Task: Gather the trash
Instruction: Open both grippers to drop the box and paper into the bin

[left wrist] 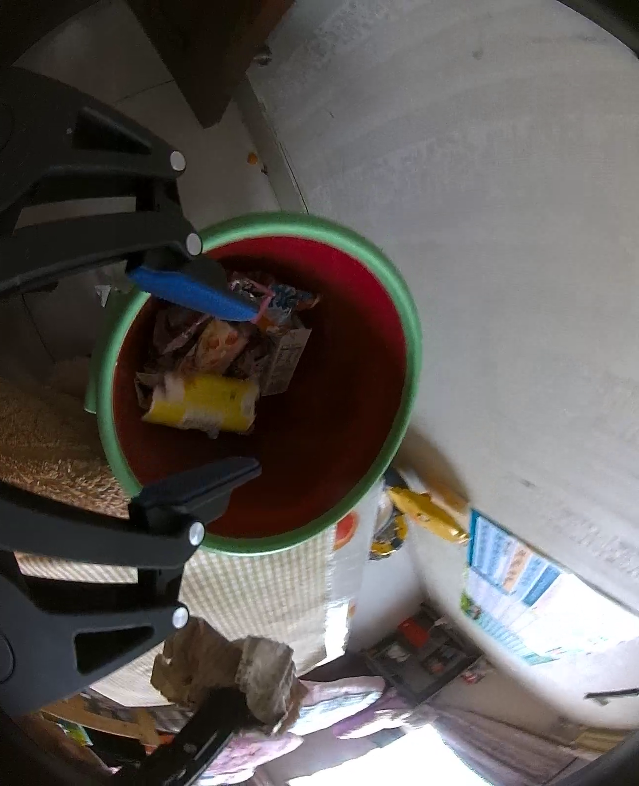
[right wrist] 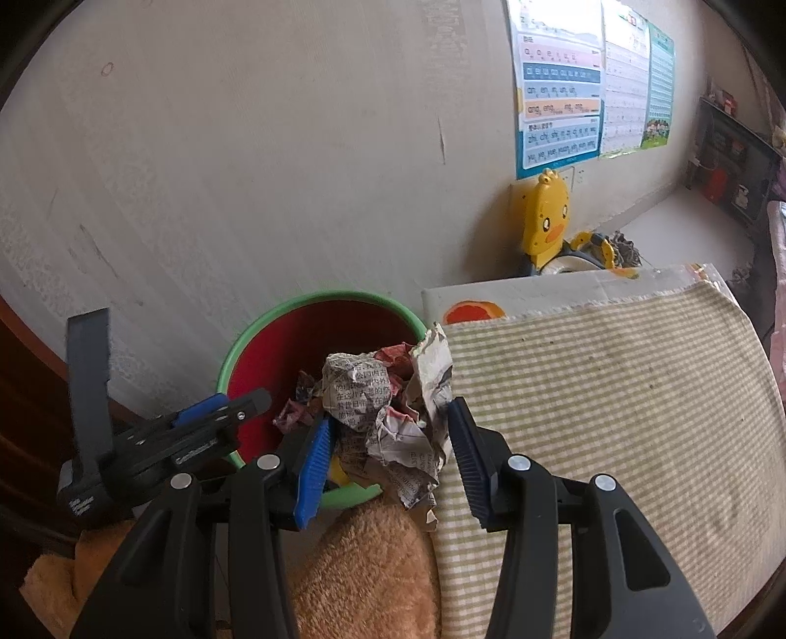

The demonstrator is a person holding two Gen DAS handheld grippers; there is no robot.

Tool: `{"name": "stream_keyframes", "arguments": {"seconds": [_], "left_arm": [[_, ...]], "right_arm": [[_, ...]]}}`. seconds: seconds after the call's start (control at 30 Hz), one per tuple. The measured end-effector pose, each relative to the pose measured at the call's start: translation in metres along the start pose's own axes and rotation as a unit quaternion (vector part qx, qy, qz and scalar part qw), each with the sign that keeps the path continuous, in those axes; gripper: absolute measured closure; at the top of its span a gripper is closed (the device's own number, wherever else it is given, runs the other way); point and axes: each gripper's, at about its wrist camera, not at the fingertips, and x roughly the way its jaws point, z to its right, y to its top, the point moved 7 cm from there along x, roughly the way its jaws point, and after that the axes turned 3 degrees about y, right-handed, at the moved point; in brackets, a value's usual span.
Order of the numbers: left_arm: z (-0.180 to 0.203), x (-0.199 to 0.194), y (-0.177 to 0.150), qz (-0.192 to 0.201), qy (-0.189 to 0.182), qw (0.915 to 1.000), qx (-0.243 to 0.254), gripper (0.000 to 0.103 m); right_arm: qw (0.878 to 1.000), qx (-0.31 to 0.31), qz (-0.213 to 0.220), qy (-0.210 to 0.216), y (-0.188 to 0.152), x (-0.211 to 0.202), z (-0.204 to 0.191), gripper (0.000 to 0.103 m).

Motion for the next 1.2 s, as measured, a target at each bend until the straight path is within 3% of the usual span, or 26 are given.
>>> {"name": "stream_keyframes", "arguments": {"seconds": [0.1, 0.5, 0.63, 0.8, 1.0, 1.2], "left_arm": [[-0.011, -0.007, 0.001, 0.013, 0.01, 0.9997, -0.016, 0.042], [-0.033, -0.013, -0.001, 0.017, 0.021, 0.9987, -0.042, 0.041], [-0.037, -0.015, -0.001, 0.019, 0.025, 0.9986, -0.043, 0.041], [-0.039, -0.018, -0.003, 0.018, 0.028, 0.9985, -0.045, 0.041], [-0.019, -0.019, -0.004, 0.009, 0.019, 0.9995, -0.024, 0.04], [0.04, -0.029, -0.007, 0.022, -0.009, 0.9989, 0.039, 0.037]], "right_arm": [[1.0, -0.007, -0.005, 0.008, 0.004, 0.01, -0.008, 0.059], [0.999, -0.033, -0.014, 0.023, 0.017, 0.035, -0.036, 0.057], [0.999, -0.031, 0.002, 0.027, 0.023, 0.033, -0.039, 0.048], [0.999, -0.019, 0.013, 0.026, 0.027, 0.026, -0.032, 0.045], [0.999, 0.01, 0.029, 0.019, 0.024, 0.006, -0.008, 0.041], [0.996, 0.068, 0.059, -0.012, 0.01, -0.038, 0.048, 0.036]]}}
